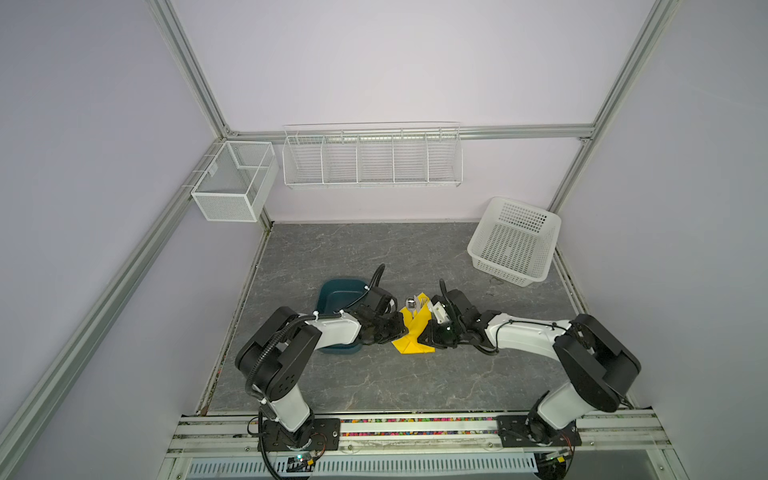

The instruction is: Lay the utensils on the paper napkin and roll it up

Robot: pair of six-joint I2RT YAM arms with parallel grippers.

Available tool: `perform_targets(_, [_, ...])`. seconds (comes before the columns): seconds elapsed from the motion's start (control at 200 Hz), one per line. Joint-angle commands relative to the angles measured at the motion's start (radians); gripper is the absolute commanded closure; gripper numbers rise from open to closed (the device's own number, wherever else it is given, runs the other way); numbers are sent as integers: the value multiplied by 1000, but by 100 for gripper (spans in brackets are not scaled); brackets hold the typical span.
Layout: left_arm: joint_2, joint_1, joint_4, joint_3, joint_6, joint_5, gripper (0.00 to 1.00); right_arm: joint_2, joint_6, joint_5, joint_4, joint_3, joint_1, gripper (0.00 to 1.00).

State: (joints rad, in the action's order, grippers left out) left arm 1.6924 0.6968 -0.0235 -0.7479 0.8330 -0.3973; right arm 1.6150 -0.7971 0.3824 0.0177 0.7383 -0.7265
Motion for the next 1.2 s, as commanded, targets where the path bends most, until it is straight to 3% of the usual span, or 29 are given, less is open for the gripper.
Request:
perform_targets(0.0, [-20, 1, 11, -7, -10, 9, 100, 29, -17, 6, -25, -3, 3, 84])
perform_targets(0.115, [-42, 1, 19, -7, -9, 4, 97, 32, -19, -5, -21, -19, 4, 84])
perform_targets(0.26, [-133, 3, 95, -3, -20, 54, 74, 34, -19, -5, -25, -28, 4, 85])
perform_targets(0.43, [-245, 3, 244, 16, -17, 194, 53, 38, -19, 1, -28, -27, 4, 84])
perform_targets(0.73, [-241, 1, 330, 26, 13, 294, 49, 37, -18, 0, -30, -31, 4, 84])
perform_targets(1.195, [-128, 1, 362, -23, 38, 356, 54, 28, -16, -2, -25, -28, 3, 84])
